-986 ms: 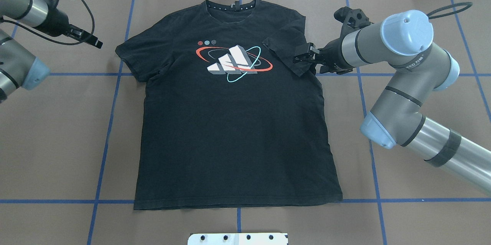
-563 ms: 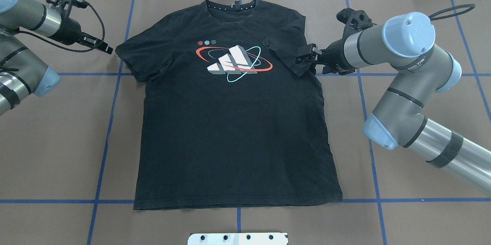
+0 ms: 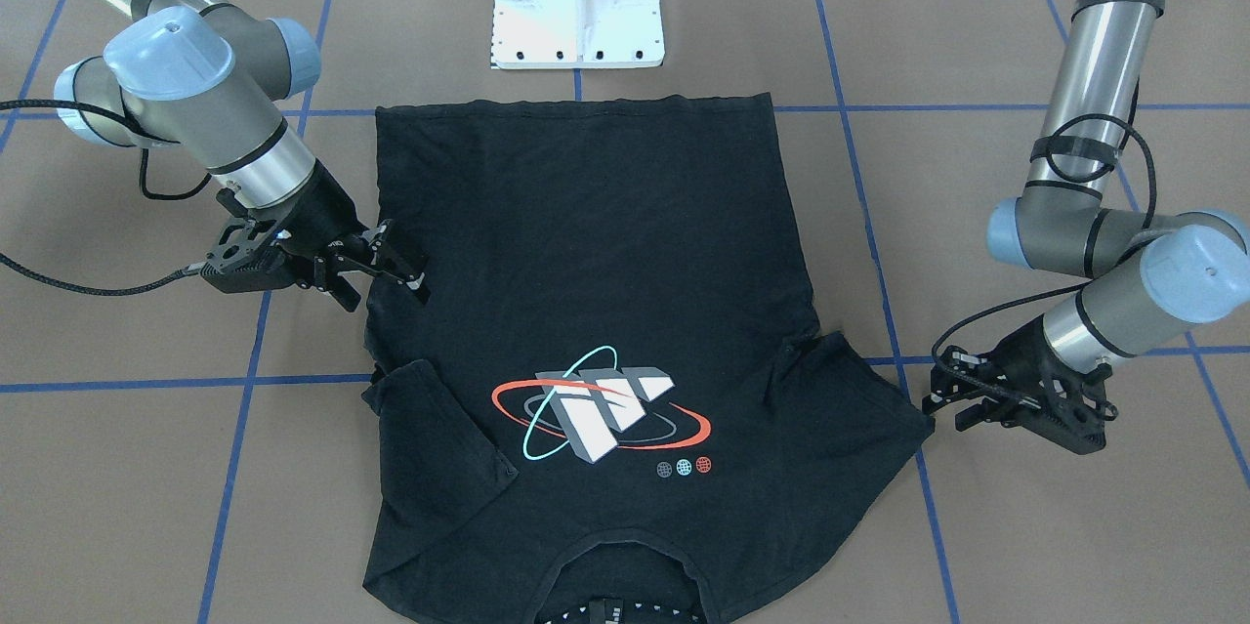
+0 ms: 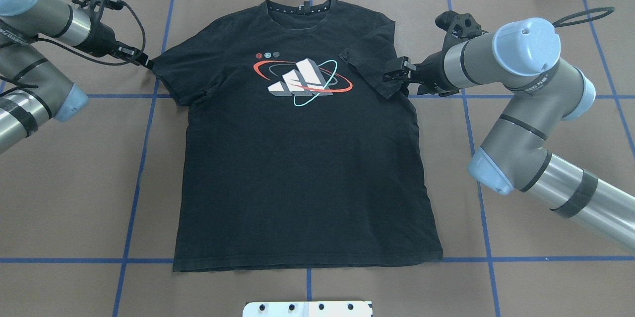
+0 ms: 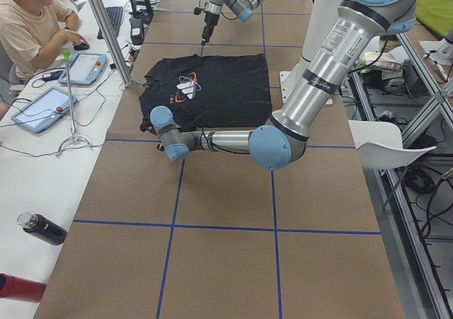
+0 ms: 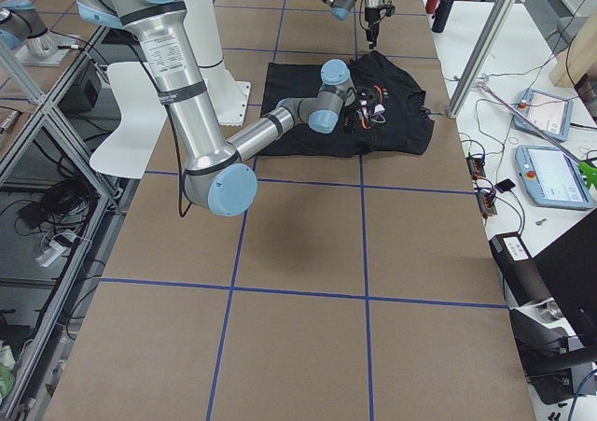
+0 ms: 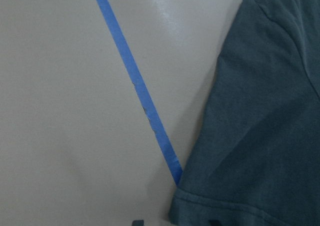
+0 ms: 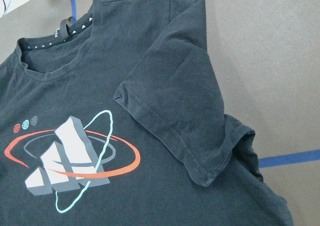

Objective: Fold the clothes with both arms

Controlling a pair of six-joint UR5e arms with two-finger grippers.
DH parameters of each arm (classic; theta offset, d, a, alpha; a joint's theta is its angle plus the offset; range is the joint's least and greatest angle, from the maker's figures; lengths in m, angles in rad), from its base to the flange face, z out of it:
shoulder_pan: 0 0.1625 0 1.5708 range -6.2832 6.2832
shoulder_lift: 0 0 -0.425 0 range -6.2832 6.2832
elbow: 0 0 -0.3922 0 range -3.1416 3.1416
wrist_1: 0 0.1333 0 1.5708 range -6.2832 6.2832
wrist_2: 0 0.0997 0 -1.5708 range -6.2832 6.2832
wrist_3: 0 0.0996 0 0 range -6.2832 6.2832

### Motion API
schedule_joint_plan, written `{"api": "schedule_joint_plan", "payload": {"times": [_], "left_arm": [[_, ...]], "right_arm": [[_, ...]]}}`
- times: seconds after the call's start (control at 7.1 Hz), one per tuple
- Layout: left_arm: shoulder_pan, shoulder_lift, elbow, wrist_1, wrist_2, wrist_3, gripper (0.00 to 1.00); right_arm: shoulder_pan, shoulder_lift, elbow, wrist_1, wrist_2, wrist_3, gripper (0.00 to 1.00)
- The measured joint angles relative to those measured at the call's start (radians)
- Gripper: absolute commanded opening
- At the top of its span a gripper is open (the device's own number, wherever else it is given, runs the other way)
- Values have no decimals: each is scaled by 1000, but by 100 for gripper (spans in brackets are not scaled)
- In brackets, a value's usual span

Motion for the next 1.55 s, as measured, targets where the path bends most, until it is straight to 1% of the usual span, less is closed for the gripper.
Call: {"api": "schedule_joint_plan", "payload": {"times": [0.28, 0.42, 0.56, 0.7, 0.99, 1.13, 1.55], "left_arm": [[8, -14, 19, 0, 1, -1, 48], [10, -20, 27, 0, 1, -2, 40], [12, -25, 34, 0, 1, -2, 26], [14, -28, 37, 0, 1, -3, 0], [16, -30, 37, 0, 1, -21, 0], [15, -31, 22, 2, -2, -55, 0], [11, -41, -109, 17, -62, -242, 0]], "right_arm": [[0, -1, 0, 0, -2, 0, 100], [0, -2, 0, 0, -2, 0, 100], [0, -2, -1, 0, -3, 0, 100], [1, -3, -4, 0, -3, -2, 100], [3, -4, -11, 1, -3, -9, 100], [4, -4, -12, 0, -3, -10, 100], [8, -4, -12, 0, -3, -11, 100]]}}
